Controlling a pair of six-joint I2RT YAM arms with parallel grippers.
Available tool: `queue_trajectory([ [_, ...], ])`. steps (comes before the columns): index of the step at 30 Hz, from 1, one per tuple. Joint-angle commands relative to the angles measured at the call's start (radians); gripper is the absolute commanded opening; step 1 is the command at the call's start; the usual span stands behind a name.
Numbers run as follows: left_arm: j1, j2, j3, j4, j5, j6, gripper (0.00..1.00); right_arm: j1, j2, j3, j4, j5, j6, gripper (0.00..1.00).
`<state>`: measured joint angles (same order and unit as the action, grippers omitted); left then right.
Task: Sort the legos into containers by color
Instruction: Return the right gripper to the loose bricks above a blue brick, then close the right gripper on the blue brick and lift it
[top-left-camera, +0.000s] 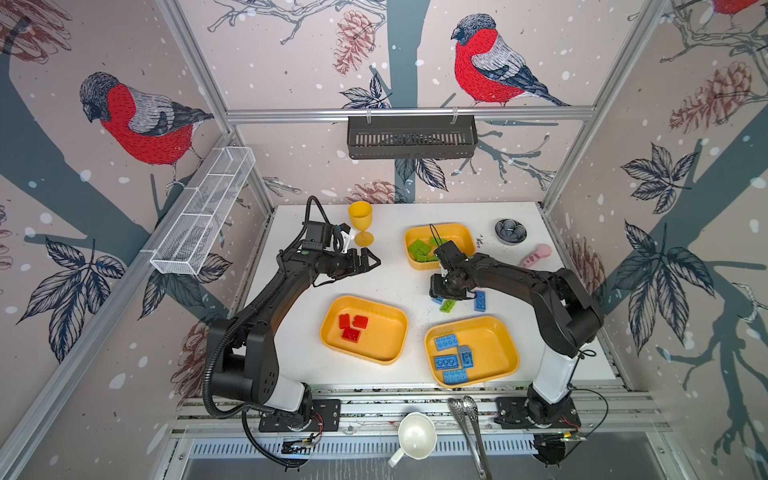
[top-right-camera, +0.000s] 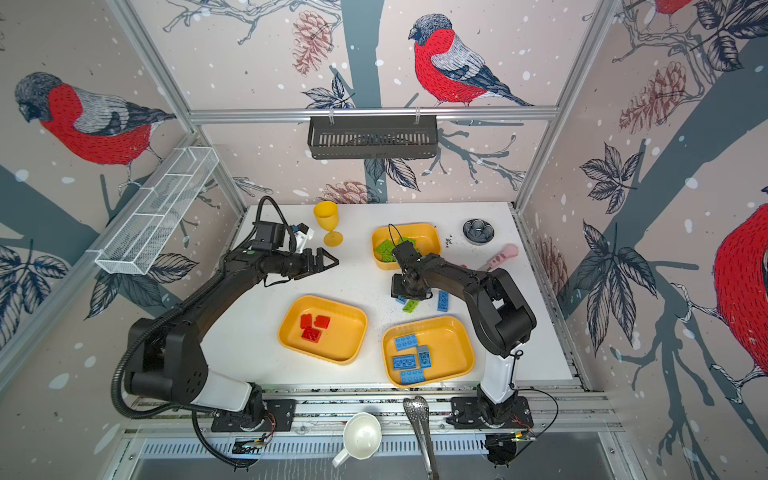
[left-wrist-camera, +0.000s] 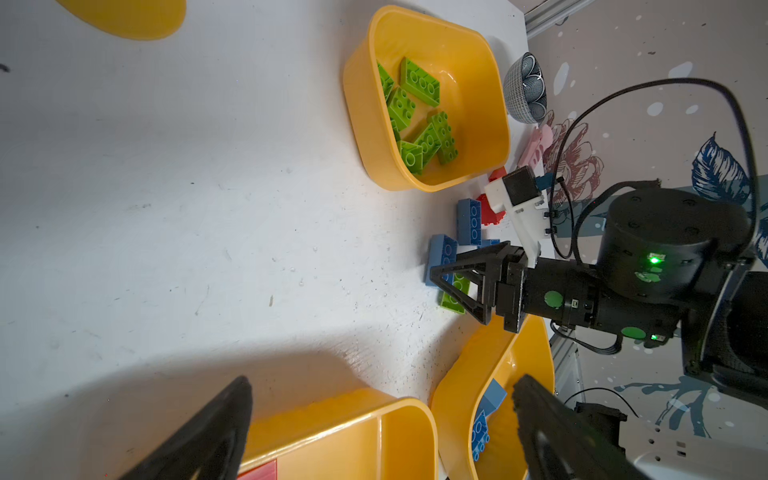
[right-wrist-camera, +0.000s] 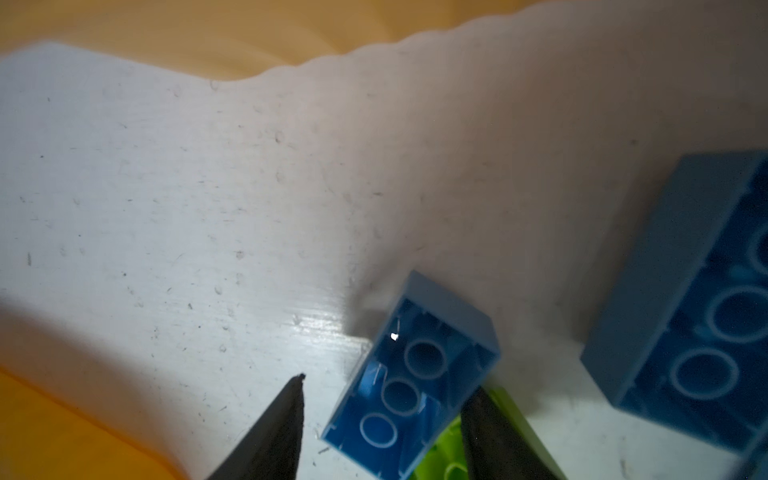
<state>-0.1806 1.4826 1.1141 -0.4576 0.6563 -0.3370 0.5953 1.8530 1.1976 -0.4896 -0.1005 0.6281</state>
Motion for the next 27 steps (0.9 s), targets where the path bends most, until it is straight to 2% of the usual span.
queue_trajectory([
  [1, 0.001, 0.005, 0.016, -0.015, -0.003, 0.022, 0.97, 0.012, 0.025, 0.023, 0.010, 0.041, -0.030, 0.59],
  [9, 0.000, 0.016, 0.026, -0.027, -0.007, 0.031, 0.97, 0.055, 0.075, 0.080, -0.031, 0.151, -0.076, 0.51],
  [12, 0.000, 0.017, 0.029, -0.035, -0.010, 0.035, 0.97, 0.071, 0.092, 0.092, -0.041, 0.187, -0.089, 0.44],
  [16, 0.001, 0.017, 0.029, -0.042, -0.011, 0.039, 0.97, 0.086, 0.107, 0.088, -0.051, 0.221, -0.100, 0.40],
  [21, 0.002, 0.019, 0.033, -0.049, -0.011, 0.049, 0.97, 0.098, 0.071, 0.102, -0.076, 0.245, -0.102, 0.28],
  [27, 0.001, 0.028, 0.042, -0.043, 0.020, 0.052, 0.97, 0.100, -0.056, 0.082, -0.153, 0.254, -0.073, 0.27],
])
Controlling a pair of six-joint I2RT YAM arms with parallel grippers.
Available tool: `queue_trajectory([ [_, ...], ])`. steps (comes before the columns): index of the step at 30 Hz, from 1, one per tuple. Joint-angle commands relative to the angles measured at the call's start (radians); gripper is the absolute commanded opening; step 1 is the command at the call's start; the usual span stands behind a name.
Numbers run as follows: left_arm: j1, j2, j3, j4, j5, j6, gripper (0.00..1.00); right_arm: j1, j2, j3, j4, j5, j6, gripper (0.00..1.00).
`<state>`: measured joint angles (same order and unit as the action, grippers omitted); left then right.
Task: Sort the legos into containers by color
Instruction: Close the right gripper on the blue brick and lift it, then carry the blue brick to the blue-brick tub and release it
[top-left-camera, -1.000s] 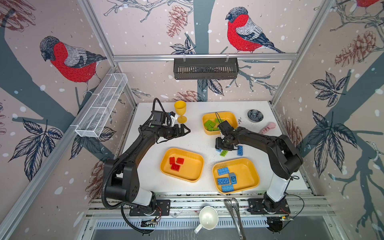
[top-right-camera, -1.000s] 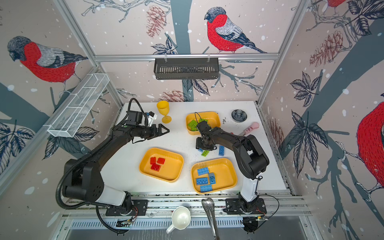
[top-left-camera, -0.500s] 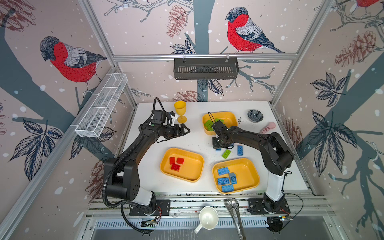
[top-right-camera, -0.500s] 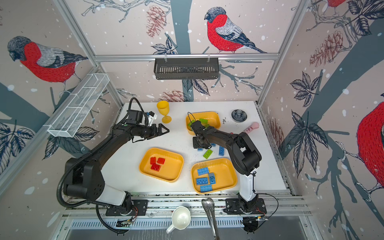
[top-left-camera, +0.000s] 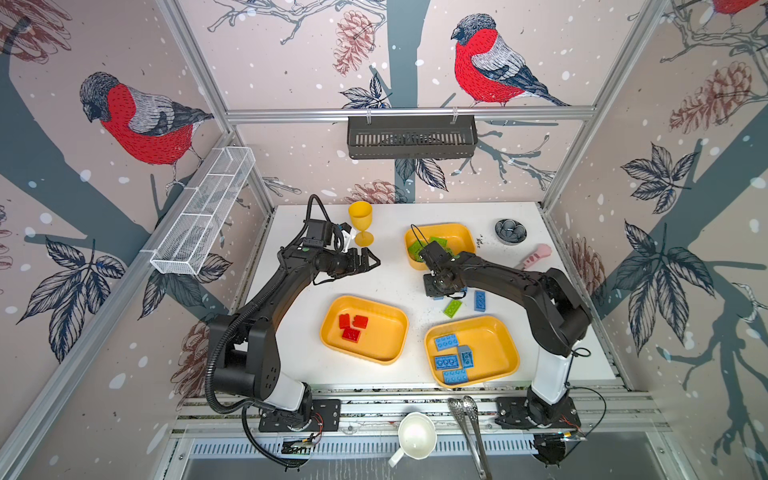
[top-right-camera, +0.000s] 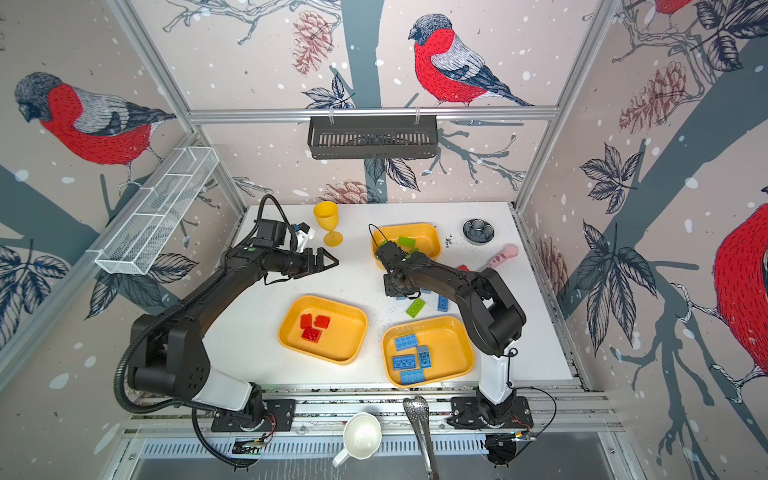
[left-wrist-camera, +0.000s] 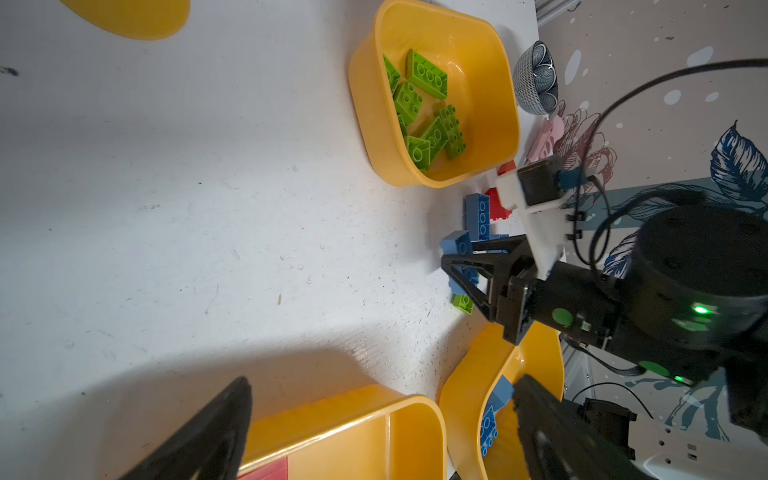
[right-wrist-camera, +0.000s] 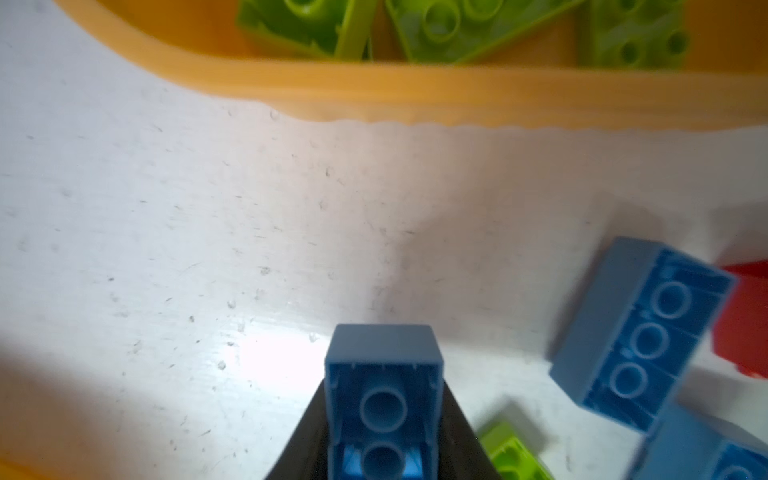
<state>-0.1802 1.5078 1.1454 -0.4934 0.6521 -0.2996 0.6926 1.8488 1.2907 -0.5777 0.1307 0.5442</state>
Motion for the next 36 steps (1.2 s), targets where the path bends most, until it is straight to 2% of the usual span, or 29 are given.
queue_trajectory([
  [1, 0.001, 0.002, 0.011, 0.000, 0.032, 0.014, 0.97, 0.002, -0.081, -0.023, -0.079, 0.020, 0.019, 0.27],
  [12, 0.001, 0.025, 0.013, 0.043, 0.116, 0.007, 0.97, 0.042, -0.487, -0.283, -0.275, -0.068, 0.103, 0.27],
  [18, 0.002, 0.069, 0.032, 0.033, 0.136, 0.033, 0.97, 0.049, -0.639, -0.421, -0.292, -0.101, 0.140, 0.27],
  [23, 0.001, 0.084, 0.039, 0.013, 0.130, 0.060, 0.97, 0.059, -0.685, -0.480, -0.289, -0.130, 0.150, 0.27],
  [33, 0.001, 0.071, 0.006, 0.057, 0.130, 0.028, 0.97, 0.054, -0.629, -0.539, -0.222, -0.134, 0.064, 0.33],
  [36, 0.001, 0.068, 0.001, 0.062, 0.127, 0.025, 0.97, 0.049, -0.611, -0.539, -0.179, -0.150, 0.054, 0.41],
])
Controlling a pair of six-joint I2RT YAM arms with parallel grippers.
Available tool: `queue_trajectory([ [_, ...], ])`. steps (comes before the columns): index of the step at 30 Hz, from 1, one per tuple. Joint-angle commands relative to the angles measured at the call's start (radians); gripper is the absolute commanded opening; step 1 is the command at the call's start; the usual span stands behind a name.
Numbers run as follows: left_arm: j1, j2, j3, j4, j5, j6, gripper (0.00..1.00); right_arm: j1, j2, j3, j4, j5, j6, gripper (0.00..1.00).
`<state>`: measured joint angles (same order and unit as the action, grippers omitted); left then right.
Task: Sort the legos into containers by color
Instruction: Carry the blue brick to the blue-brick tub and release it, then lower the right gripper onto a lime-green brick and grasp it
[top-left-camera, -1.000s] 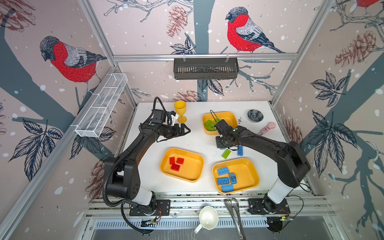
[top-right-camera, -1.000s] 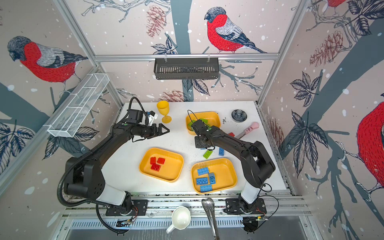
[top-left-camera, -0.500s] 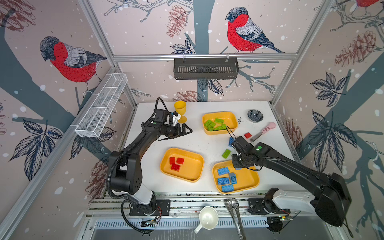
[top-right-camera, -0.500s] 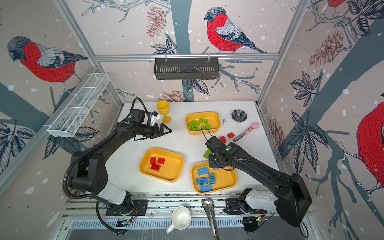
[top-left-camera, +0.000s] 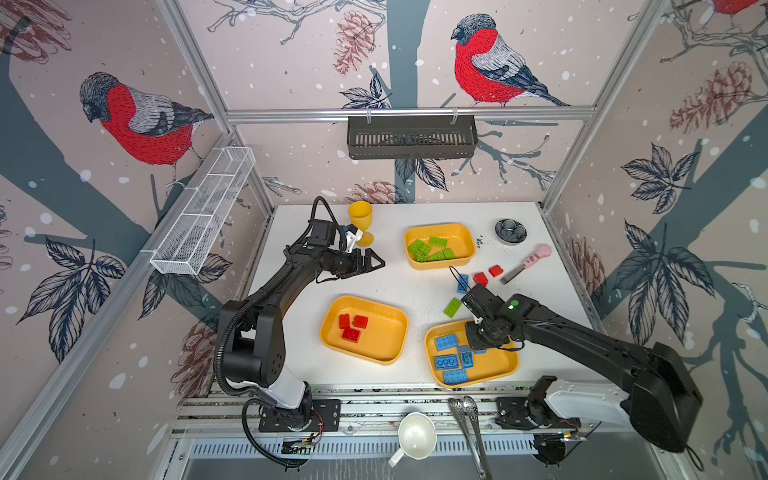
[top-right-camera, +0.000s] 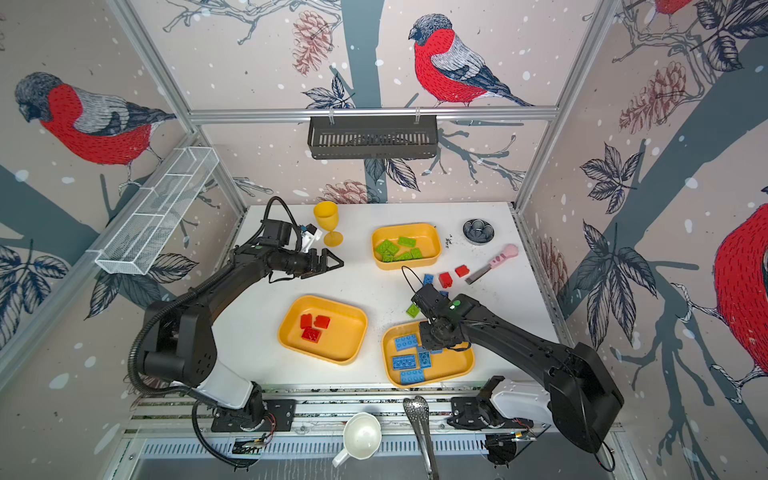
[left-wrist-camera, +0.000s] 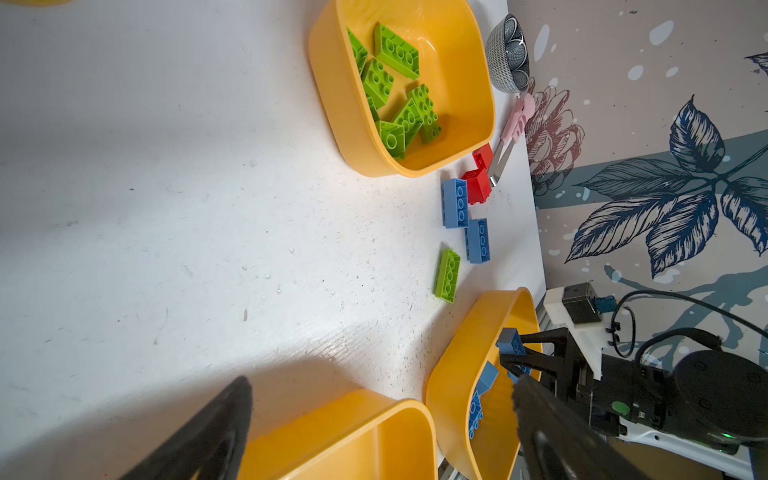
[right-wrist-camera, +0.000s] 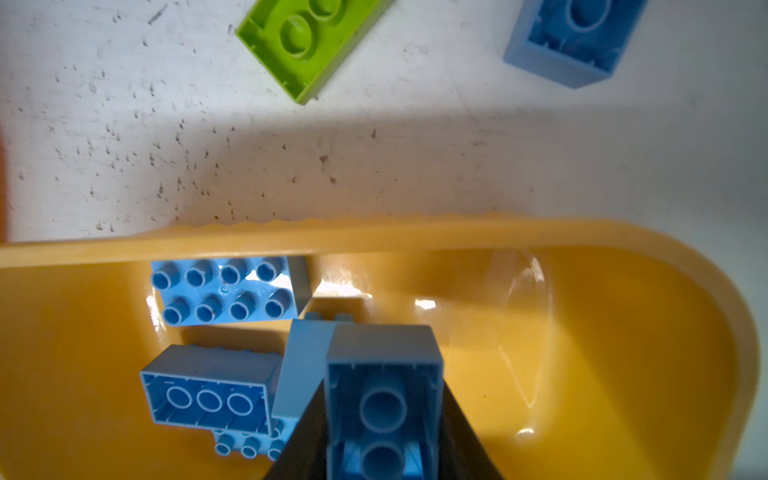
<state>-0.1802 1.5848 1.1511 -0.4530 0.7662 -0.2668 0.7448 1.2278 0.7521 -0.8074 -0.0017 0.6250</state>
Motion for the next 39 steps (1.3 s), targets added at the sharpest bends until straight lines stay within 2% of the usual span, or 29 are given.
queue_trajectory([
  [1, 0.001, -0.011, -0.005, 0.021, 0.014, -0.008, 0.97, -0.004, 0.013, 0.001, 0.061, -0.027, -0.030, 0.42],
  [5, 0.002, -0.014, -0.005, 0.013, 0.007, -0.005, 0.97, -0.022, 0.007, 0.034, 0.059, -0.044, -0.034, 0.51],
  [12, 0.000, -0.008, -0.001, 0.013, 0.008, -0.010, 0.97, -0.109, 0.021, 0.163, 0.092, -0.112, -0.004, 0.53],
  [20, 0.000, -0.009, -0.004, 0.011, 0.002, -0.010, 0.97, -0.145, 0.245, 0.306, 0.101, -0.117, 0.081, 0.68],
  [28, -0.001, -0.018, -0.010, 0.011, -0.012, -0.015, 0.97, -0.165, 0.375, 0.298, 0.162, -0.145, 0.124, 0.72],
  [39, 0.001, -0.025, -0.006, -0.007, -0.037, -0.005, 0.97, -0.179, 0.516, 0.330, 0.245, -0.159, 0.086, 0.72],
])
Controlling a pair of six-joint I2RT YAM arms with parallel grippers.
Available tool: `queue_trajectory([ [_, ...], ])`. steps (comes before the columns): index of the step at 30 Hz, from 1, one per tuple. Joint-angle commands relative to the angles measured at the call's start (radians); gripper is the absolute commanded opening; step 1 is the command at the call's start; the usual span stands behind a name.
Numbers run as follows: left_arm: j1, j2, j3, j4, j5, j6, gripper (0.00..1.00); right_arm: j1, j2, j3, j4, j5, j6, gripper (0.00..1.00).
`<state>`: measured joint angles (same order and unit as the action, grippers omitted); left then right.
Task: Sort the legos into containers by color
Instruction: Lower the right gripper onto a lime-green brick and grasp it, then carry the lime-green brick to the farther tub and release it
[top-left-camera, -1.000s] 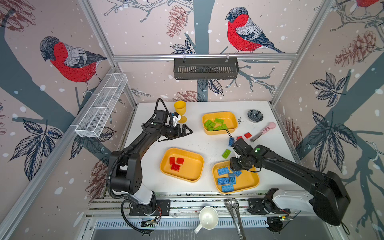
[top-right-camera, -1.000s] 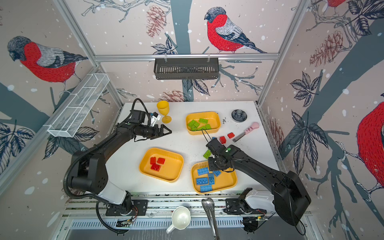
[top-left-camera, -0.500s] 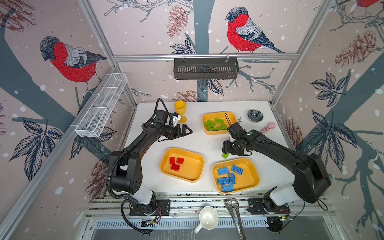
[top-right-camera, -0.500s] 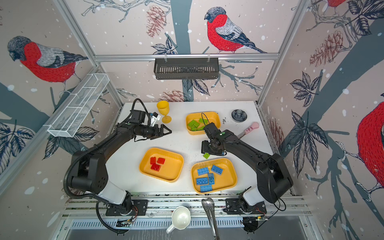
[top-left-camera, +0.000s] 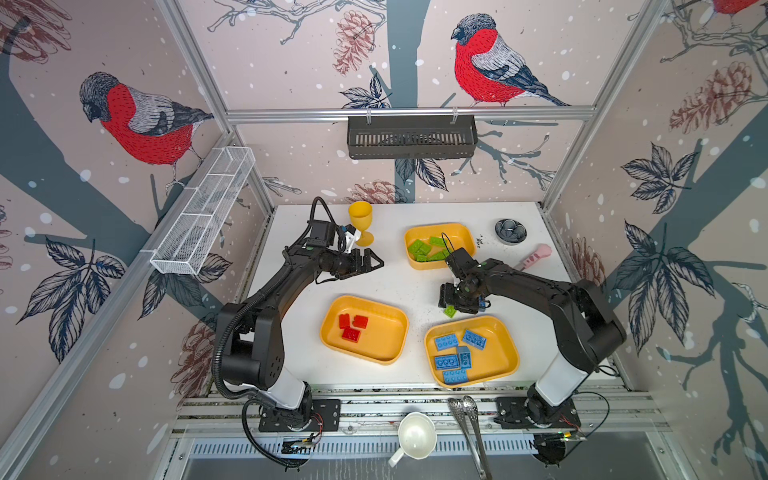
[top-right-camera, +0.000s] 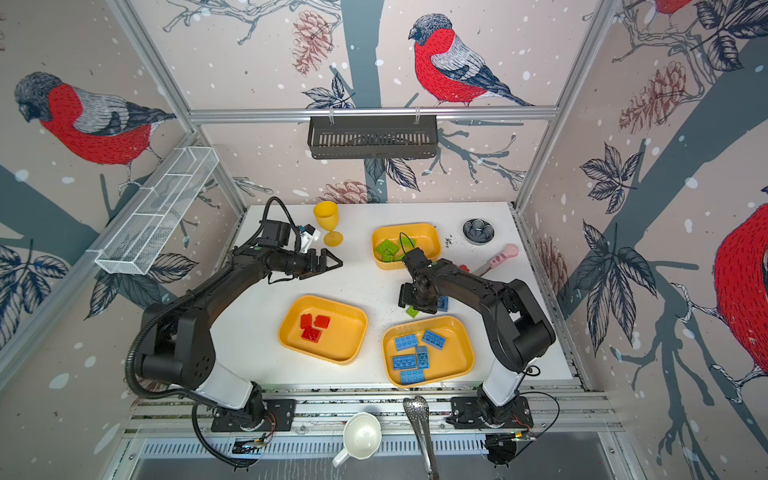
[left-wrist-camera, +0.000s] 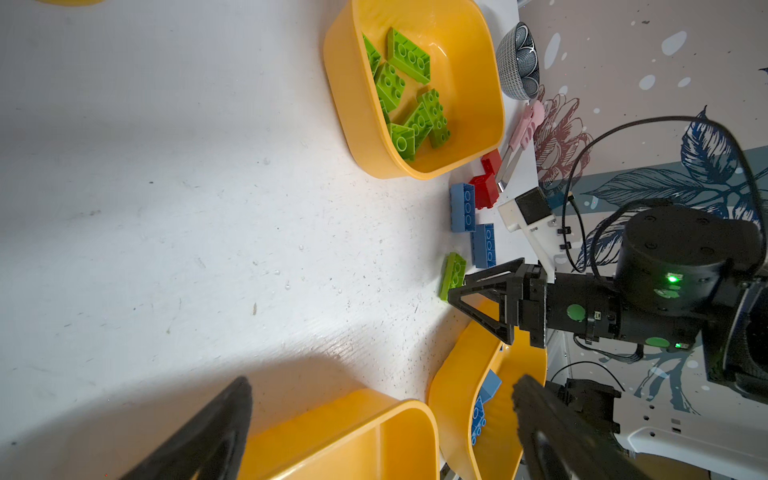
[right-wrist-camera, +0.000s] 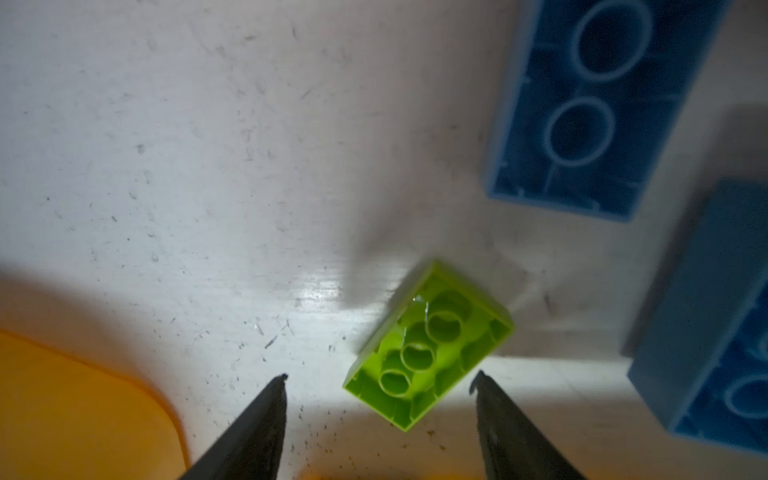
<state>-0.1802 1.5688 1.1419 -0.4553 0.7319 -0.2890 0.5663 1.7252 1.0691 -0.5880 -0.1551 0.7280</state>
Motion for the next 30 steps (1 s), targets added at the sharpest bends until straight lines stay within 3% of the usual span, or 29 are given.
queue_trajectory([
  [1, 0.001, -0.010, 0.003, -0.005, -0.005, 0.016, 0.97, 0.000, 0.030, 0.020, 0.030, -0.010, -0.019, 0.72],
  [11, 0.002, -0.024, -0.010, -0.018, -0.017, 0.021, 0.97, 0.035, 0.113, 0.104, 0.019, 0.027, -0.084, 0.64],
  [20, 0.008, -0.036, -0.033, -0.009, -0.015, 0.017, 0.97, 0.116, 0.130, 0.117, -0.072, 0.224, -0.152, 0.55],
  [30, 0.010, -0.059, -0.041, -0.010, -0.014, 0.017, 0.97, 0.121, 0.124, 0.136, -0.070, 0.262, -0.172, 0.28],
])
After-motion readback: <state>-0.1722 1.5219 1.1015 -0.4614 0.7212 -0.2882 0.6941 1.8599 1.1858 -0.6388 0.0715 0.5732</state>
